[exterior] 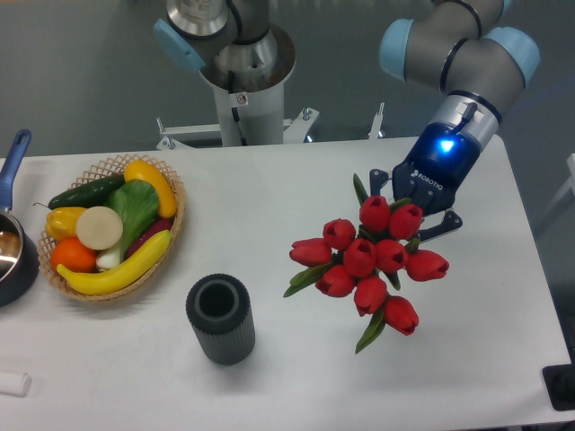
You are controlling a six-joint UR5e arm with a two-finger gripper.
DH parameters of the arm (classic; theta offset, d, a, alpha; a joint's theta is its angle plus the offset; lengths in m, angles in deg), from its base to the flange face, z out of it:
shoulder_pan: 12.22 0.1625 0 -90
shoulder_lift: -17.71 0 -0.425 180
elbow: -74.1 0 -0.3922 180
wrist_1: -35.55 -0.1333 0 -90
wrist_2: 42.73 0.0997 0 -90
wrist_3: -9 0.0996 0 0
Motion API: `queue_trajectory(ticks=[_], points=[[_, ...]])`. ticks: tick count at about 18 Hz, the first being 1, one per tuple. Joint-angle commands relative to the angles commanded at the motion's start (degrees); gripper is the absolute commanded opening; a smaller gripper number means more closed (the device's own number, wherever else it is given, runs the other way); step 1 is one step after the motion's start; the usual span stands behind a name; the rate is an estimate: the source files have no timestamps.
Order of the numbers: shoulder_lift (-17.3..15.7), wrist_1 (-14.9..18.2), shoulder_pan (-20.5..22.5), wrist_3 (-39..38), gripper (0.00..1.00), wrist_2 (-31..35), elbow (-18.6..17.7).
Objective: Insert the flowers into the vase
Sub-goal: 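Hold the red tulip bouquet in the gripper and begin moving it, then carry the tulip bouquet over the black vase, stems pointing down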
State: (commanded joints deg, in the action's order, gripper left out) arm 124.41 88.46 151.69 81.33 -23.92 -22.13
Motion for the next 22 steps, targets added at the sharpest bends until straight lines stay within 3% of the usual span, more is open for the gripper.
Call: queue_trajectory(ticks=[9, 14, 22], points=[[-0.2, -1.5, 0.2, 0.1, 0.14, -0.1, -1.0], [0.1, -1.6, 0.3, 0.1, 0.14, -5.6, -1.0], [0.4, -2.9, -0.3, 0.5, 0.14, -6.8, -0.5]])
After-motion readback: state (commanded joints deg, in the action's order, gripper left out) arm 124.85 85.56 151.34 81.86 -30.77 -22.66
